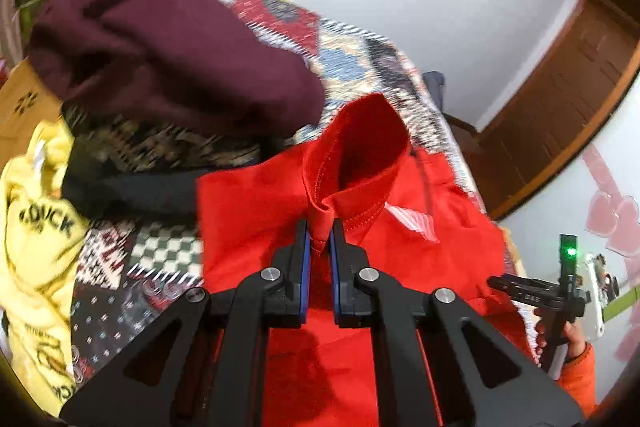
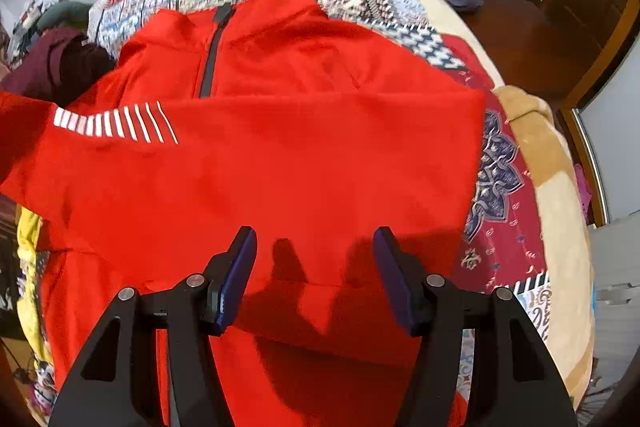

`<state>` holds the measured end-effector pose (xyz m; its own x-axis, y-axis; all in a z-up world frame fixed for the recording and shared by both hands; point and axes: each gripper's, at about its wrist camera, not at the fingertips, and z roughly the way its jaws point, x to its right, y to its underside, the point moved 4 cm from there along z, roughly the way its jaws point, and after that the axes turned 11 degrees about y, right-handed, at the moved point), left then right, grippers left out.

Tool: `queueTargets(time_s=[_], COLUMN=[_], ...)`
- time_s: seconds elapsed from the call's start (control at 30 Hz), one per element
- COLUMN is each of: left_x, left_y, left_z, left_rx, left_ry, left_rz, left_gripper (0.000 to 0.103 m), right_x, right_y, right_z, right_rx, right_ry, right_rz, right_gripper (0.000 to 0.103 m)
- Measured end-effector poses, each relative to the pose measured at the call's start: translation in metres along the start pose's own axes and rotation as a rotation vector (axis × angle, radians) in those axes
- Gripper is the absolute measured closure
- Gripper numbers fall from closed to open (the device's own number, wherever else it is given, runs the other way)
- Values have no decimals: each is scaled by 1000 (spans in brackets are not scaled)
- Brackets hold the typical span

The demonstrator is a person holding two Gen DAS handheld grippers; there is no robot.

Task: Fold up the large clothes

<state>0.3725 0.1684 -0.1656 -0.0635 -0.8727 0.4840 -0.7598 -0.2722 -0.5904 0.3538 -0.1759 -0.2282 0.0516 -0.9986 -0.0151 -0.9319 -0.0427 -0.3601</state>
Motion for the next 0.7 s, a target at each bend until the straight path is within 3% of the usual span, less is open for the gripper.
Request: queueTargets(time_s=[0.13,0.23,0.4,0.5,0.7], left_x=[-27,-47,-83,-89,-76], left_y=[20,38,75,86,85], left_z=[4,10,34,37,29], left_rx=[-14,-35,-133,-139,-156], left_ry=[-84,-143,-214,-204,-284], left_rz=[-7,-14,-74,-96,6], left_gripper=[95,95,94,92,82], right_x=[-9,-14,-20,-20,-20], right_y=[13,17,18,19,15], right_z=[15,17,11,9,6], right_rx=[-51,-39,-41,-41,-37], right_ry=[27,63,54,50,50], right_rz=[-41,-74,-98,-98,-95], right_gripper=[46,46,46,46,46])
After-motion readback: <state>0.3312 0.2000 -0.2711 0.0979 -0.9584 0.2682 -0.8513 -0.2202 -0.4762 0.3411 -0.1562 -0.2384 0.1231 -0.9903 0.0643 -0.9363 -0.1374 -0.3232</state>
